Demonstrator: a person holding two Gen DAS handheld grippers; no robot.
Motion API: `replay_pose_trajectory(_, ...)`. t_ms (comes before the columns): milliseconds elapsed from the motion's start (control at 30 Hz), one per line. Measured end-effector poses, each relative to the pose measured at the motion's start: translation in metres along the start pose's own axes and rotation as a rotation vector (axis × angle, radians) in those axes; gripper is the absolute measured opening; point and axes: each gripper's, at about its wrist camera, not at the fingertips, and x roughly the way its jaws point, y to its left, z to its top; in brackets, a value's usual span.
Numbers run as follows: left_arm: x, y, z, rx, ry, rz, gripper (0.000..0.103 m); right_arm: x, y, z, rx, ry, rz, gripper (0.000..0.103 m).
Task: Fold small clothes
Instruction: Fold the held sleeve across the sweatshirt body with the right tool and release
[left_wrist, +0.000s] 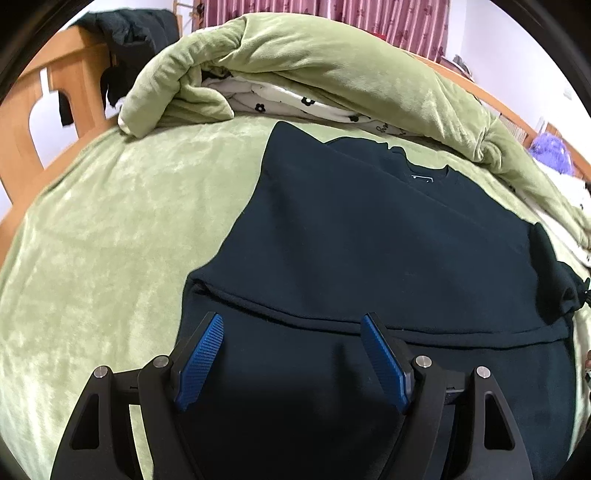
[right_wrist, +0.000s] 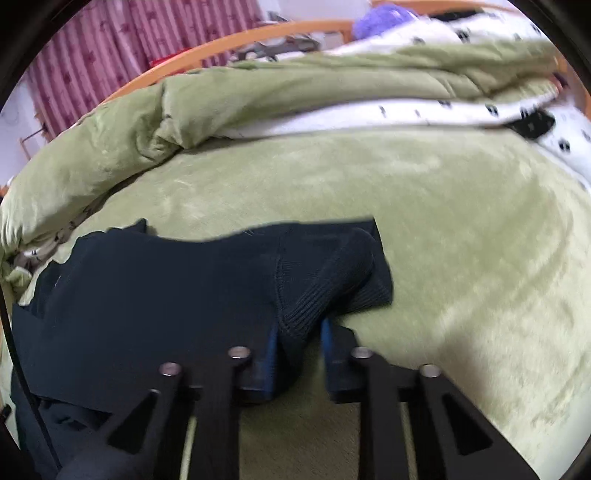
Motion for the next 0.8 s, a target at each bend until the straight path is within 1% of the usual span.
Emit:
replay_pose_trajectory(100,-0.006,0.002,0.001,-0.015,-0.002,-0.029,0.075,-0.031,0.031,0.015,-0.09,-0.087,0.004,0.014)
replay_pose_trajectory(200,-0.018,0.005,0.004,-0.033,-0.028,-0.063,0.075,-0.068,0.074,0.03,-0.183,-0.164,0.026,0.014)
replay_pose_trajectory(233,-0.022,0.006,0.005,-0.038,-0.036,-0.071,0.075,-0.083,0.094,0.036,-0.217,-0.186,0.045,0.014)
replay_pose_trajectory(333,-0.035,0.013,0.007,-0.064,-0.064,-0.111,0.075,-0.117,0.147,0.042,-0.286,-0.23,0.098,0.014)
replay_pose_trajectory(400,-0.041,0.018,0.006,-0.075,-0.073,-0.13,0.075,-0.136,0.179,0.04,-0.322,-0.25,0.13,0.014)
replay_pose_trajectory(433,-0.043,0.021,0.004,-0.077,-0.075,-0.135,0.075,-0.146,0.201,0.038,-0.345,-0.259,0.156,0.014)
replay_pose_trajectory(500,-0.047,0.027,0.002,-0.083,-0.074,-0.145,0.075,-0.158,0.233,0.034,-0.374,-0.258,0.194,0.014)
replay_pose_trajectory(533,-0.048,0.03,0.001,-0.089,-0.074,-0.15,0.075,-0.163,0.257,0.029,-0.39,-0.25,0.214,0.014)
replay_pose_trajectory(600,-0.052,0.04,-0.001,-0.113,-0.071,-0.162,0.075,-0.167,0.285,0.022,-0.399,-0.23,0.241,0.014)
replay_pose_trajectory(633,-0.053,0.044,-0.002,-0.126,-0.07,-0.166,0.075,-0.168,0.305,0.016,-0.405,-0.216,0.263,0.014)
replay_pose_trajectory(733,-0.058,0.057,-0.002,-0.168,-0.072,-0.176,0.075,-0.166,0.348,-0.011,-0.43,-0.193,0.292,0.014)
replay_pose_trajectory(800,-0.06,0.065,-0.002,-0.185,-0.073,-0.174,0.075,-0.159,0.37,-0.028,-0.432,-0.16,0.312,0.014)
